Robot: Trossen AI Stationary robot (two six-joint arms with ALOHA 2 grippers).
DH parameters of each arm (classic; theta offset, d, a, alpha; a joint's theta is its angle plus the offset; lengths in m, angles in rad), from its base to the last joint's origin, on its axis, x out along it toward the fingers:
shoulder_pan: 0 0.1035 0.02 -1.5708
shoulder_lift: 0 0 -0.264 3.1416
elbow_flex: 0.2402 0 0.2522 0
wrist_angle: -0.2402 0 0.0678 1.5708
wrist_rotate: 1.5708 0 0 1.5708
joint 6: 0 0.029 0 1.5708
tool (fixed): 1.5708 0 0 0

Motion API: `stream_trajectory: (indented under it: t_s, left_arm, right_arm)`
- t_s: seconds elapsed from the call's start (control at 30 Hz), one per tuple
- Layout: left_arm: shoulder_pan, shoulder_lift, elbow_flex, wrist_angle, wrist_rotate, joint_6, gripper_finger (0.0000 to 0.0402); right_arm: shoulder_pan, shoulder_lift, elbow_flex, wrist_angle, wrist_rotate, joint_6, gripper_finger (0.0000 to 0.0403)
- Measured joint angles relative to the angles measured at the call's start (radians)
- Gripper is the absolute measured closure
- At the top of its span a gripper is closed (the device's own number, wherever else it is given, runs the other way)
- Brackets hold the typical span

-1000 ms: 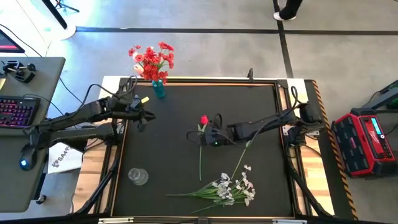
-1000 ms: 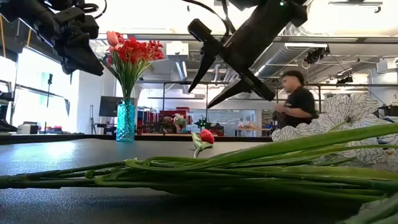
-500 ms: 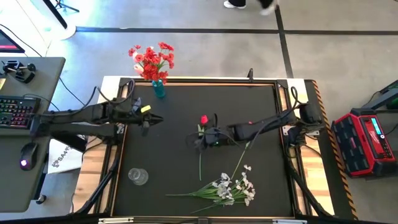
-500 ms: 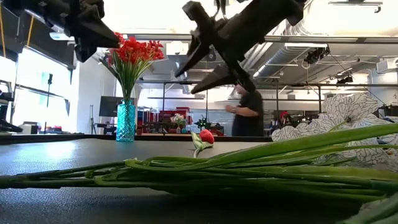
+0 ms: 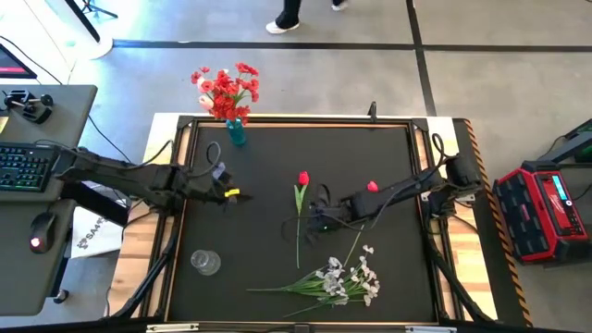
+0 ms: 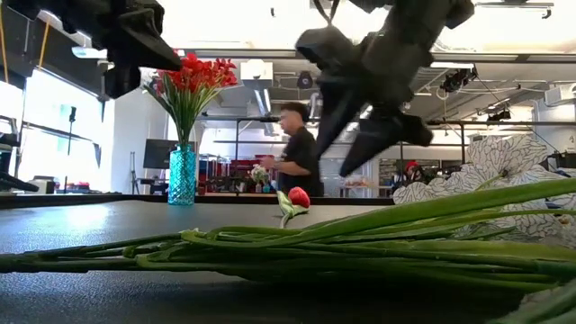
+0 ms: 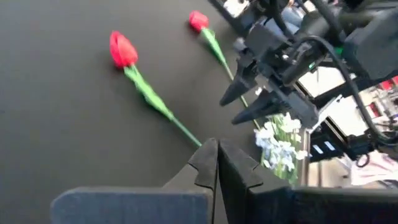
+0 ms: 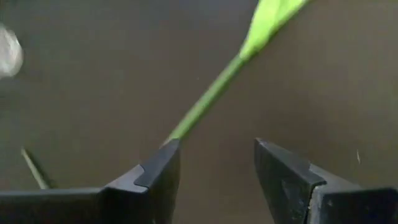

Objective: Sort flowers into vase by color
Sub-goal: Put the right white flowers into the transparent vase

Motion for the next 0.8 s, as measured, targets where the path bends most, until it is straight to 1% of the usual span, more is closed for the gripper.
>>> stream_trajectory:
  t_s: [0.07, 0.1, 0.23, 0.33, 0.43, 0.5, 0.57, 0.73, 0.8]
  left_arm:
    - [-0.024, 0.008, 0.0, -0.02, -0.001, -0.065, 0.0401]
    - [-0.034, 0.008, 0.0, -0.037, -0.001, -0.098, 0.0401]
    - [-0.08, 0.007, 0.0, -0.085, -0.002, -0.215, 0.0401]
    - [-0.122, 0.006, 0.0, -0.091, 0.0, -0.291, 0.0401]
    - [-0.16, 0.006, 0.0, -0.09, -0.003, -0.348, 0.0401]
    - [-0.179, 0.011, 0.0, -0.074, -0.026, -0.353, 0.0401]
    - [-0.189, 0.021, 0.0, -0.034, -0.048, -0.317, 0.0401]
    - [-0.176, 0.056, 0.0, 0.068, -0.084, -0.174, 0.0401]
    - [-0.158, 0.072, 0.001, 0.098, -0.082, -0.139, 0.0401]
  right_arm:
    - [0.004, 0.0, 0.0, -0.017, -0.076, -0.053, 0.0214]
    - [0.008, 0.0, 0.0, -0.017, -0.097, -0.072, 0.0214]
    - [0.023, 0.0, 0.0, 0.015, -0.106, -0.129, 0.0214]
    - [0.025, 0.017, 0.0, 0.071, -0.104, -0.156, 0.0214]
    - [0.022, 0.06, 0.0, 0.132, -0.111, -0.127, 0.0214]
    - [0.022, 0.088, 0.0, 0.154, -0.114, -0.059, 0.0214]
    - [0.023, 0.112, 0.0, 0.171, -0.112, 0.003, 0.0214]
    - [0.054, 0.121, 0.0, 0.11, -0.027, 0.139, 0.0214]
    - [0.06, 0.115, 0.0, 0.067, -0.022, 0.197, 0.0214]
